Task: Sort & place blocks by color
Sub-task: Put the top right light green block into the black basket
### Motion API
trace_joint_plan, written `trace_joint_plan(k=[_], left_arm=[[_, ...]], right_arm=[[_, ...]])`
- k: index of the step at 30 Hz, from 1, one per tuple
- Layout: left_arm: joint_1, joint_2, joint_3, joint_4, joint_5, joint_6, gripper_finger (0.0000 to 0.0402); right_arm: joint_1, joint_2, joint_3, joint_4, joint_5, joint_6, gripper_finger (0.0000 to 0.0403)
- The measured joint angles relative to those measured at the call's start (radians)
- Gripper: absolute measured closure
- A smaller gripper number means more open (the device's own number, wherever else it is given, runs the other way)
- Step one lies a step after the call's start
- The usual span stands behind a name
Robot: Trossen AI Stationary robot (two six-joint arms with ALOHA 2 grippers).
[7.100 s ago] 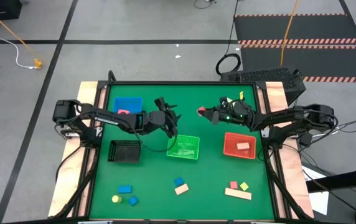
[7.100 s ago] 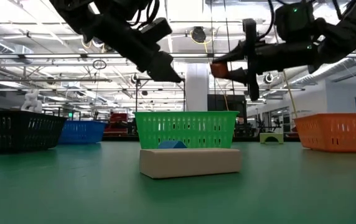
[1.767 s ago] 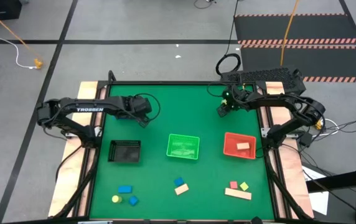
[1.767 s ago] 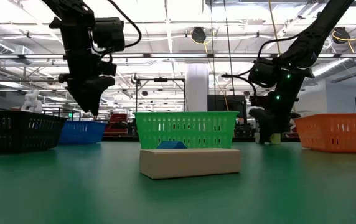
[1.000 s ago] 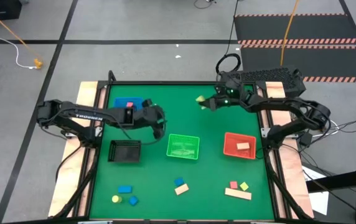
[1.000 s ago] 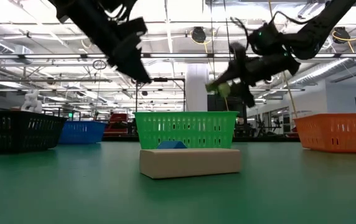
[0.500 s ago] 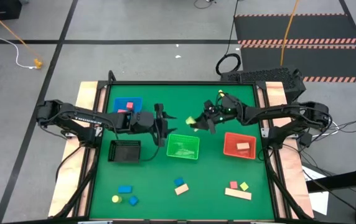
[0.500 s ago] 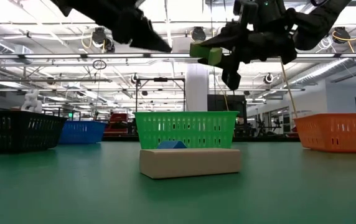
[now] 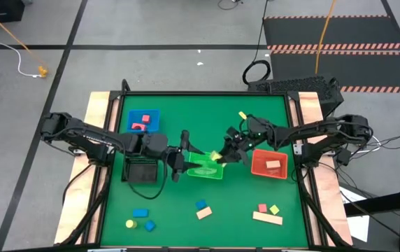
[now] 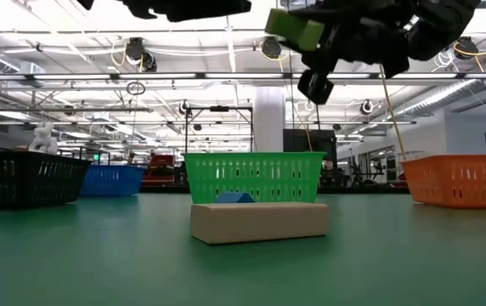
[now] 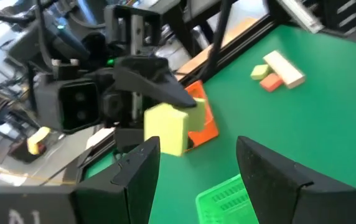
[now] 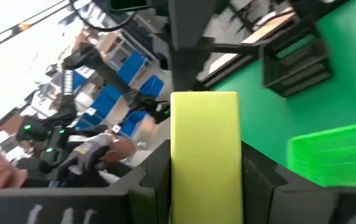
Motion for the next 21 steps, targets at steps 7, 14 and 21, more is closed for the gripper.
trace_joint_plan(k=[7,14,21], left_arm=[[-0.013,0.0,0.0,0.045,0.003,-0.025,0.0188],[-0.022,0.0,0.0,0.048,0.065,-0.104,0.0188],[-0.023,0.008,0.0,0.038,0.103,-0.191,0.0188]], right_arm=[[0.049,0.046,0.075,-0.002,0.0,-0.008,0.0291],[0.053,0.13,0.156,-0.069,-0.003,-0.037,0.0291],[0.053,0.167,0.214,-0.09,-0.028,-0.063,0.0291]])
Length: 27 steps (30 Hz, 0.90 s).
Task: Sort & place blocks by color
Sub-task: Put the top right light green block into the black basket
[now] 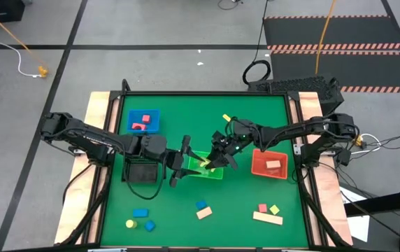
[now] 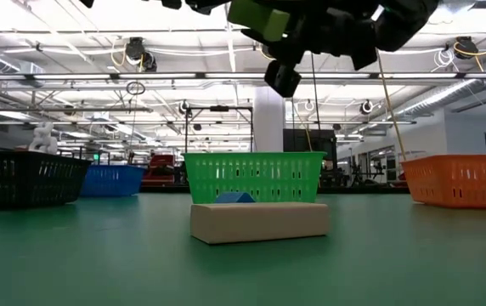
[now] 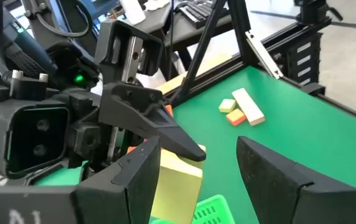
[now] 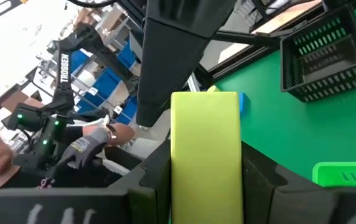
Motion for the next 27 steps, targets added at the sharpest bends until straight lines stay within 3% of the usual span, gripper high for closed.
trace_joint_plan(k=[27], left_arm=[[0.003,0.026,-0.002,0.03,-0.007,-0.012,0.0188]], right_arm=[[0.053,-0.002,0.015,-0.009,0.003,-0.037,0.0291]])
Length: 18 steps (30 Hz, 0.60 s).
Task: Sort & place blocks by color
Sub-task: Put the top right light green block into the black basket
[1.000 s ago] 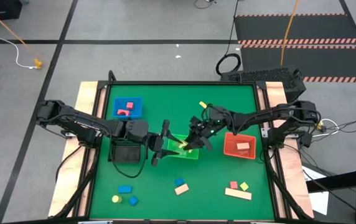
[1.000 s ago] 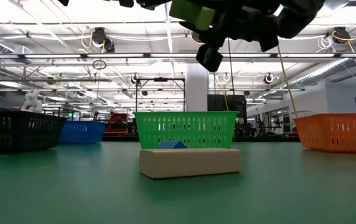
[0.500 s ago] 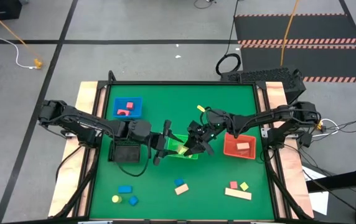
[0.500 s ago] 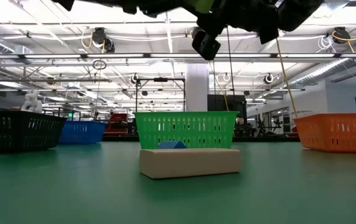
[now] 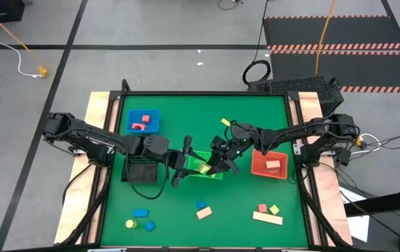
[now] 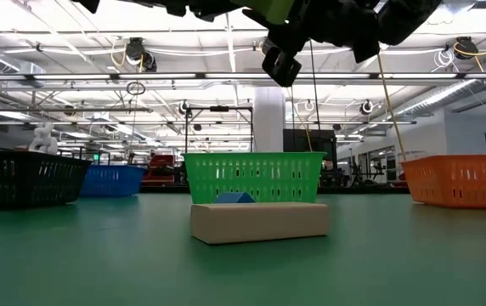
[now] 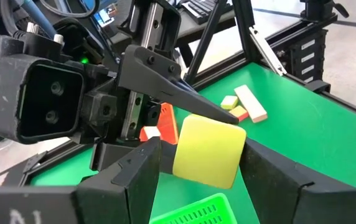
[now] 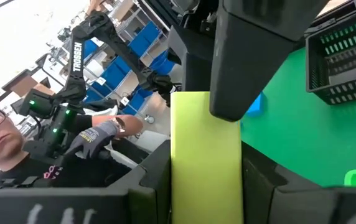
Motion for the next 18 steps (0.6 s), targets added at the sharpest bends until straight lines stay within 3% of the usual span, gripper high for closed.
trace_joint_plan(k=[3,8,13,18], left_arm=[[0.0,0.005,0.001,0.001,0.0,-0.011,0.0204],[-0.003,0.006,0.001,0.002,0.002,-0.026,0.0267],[-0.019,0.006,0.001,0.007,-0.002,-0.031,0.0267],[-0.025,0.006,0.001,0.009,0.003,-0.053,0.0267]], right_arm=[[0.0,0.0,0.0,0.0,0.0,0.009,0.028],[0.0,0.0,0.0,0.0,0.001,0.011,0.0258],[-0.001,0.0,-0.001,0.0,-0.012,0.012,0.0254],[-0.015,-0.001,-0.002,-0.005,-0.113,0.078,0.0231]])
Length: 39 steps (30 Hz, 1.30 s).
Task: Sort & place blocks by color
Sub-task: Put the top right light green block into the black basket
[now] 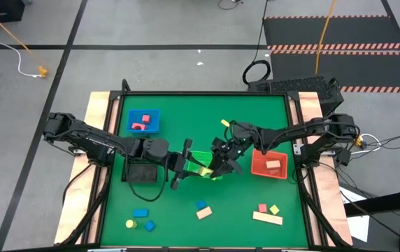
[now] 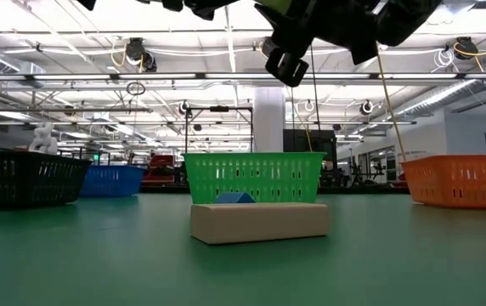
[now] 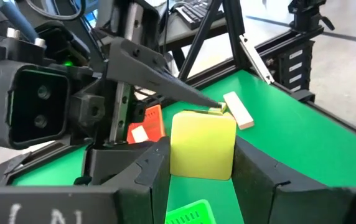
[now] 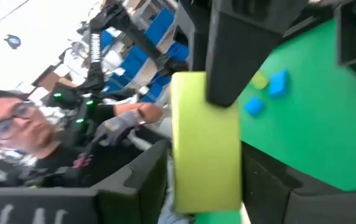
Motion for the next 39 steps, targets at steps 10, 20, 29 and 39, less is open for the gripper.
trace_joint_plan(k=[10,20,29,39], left_arm=[[0.001,0.0,0.0,-0.005,-0.044,-0.026,0.0267],[0.014,-0.006,0.0,-0.038,-0.054,-0.027,0.0267],[0.016,-0.14,0.012,-0.332,-0.32,-0.236,0.0267],[0.024,-0.432,0.023,-1.128,-0.314,-0.769,0.0267]], right_arm=[[-0.09,-0.006,0.0,-0.019,-0.172,0.064,0.0155],[-0.232,-0.007,0.0,-0.152,-0.263,-0.049,0.0133],[-0.348,-0.007,-0.001,-0.466,-0.253,-0.178,0.0133],[-0.316,-0.007,-0.014,-0.497,-0.248,-0.21,0.0133]])
